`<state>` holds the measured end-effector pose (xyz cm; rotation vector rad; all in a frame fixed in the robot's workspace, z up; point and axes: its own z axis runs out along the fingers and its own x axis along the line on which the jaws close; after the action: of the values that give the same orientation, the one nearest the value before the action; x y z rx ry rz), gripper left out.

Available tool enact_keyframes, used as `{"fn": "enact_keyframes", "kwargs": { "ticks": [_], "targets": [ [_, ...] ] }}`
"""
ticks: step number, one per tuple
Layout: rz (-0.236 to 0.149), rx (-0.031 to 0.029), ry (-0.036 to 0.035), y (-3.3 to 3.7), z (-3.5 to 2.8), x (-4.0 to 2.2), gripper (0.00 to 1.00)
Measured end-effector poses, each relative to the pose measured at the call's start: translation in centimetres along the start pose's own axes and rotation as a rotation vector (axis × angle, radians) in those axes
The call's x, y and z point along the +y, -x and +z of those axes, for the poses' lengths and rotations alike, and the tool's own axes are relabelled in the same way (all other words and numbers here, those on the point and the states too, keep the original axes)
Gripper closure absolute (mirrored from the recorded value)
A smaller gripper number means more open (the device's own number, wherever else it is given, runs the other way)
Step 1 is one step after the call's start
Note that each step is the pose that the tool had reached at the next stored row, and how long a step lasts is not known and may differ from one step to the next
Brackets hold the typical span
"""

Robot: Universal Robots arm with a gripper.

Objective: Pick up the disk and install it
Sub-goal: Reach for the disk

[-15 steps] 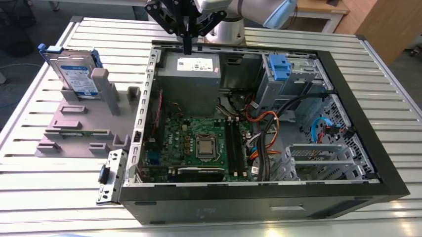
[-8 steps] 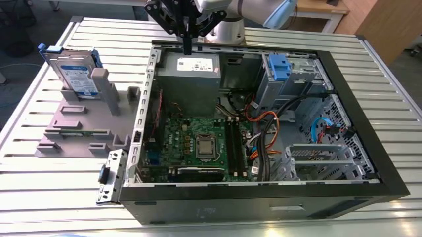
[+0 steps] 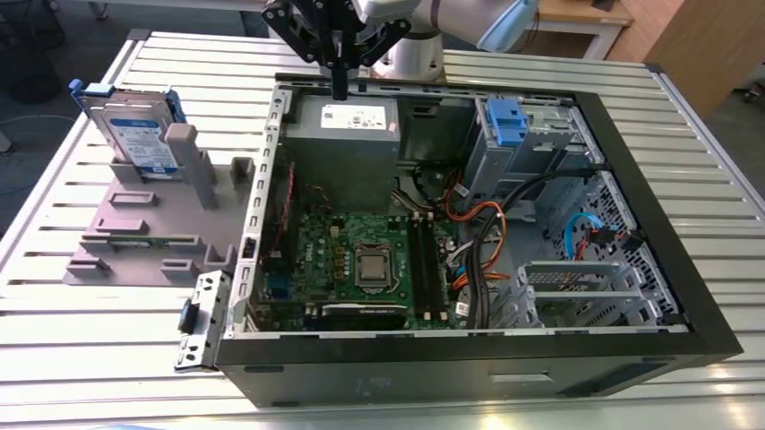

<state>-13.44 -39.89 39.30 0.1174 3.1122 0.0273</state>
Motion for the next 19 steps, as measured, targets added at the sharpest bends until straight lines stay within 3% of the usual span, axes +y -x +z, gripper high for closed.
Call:
{"fn": "enact_keyframes", "kwargs": {
  "ticks": [10, 12, 19],
  "targets": [
    [0.000, -0.0001, -0.0006, -0.19, -0.01, -0.01, 0.89],
    [0.000, -0.0003, -0.0054, -0.39, -0.01, -0.03, 0.89],
    [0.000, -0.0008, -0.0109, -0.42, -0.01, -0.03, 0.89]
  ]
}}
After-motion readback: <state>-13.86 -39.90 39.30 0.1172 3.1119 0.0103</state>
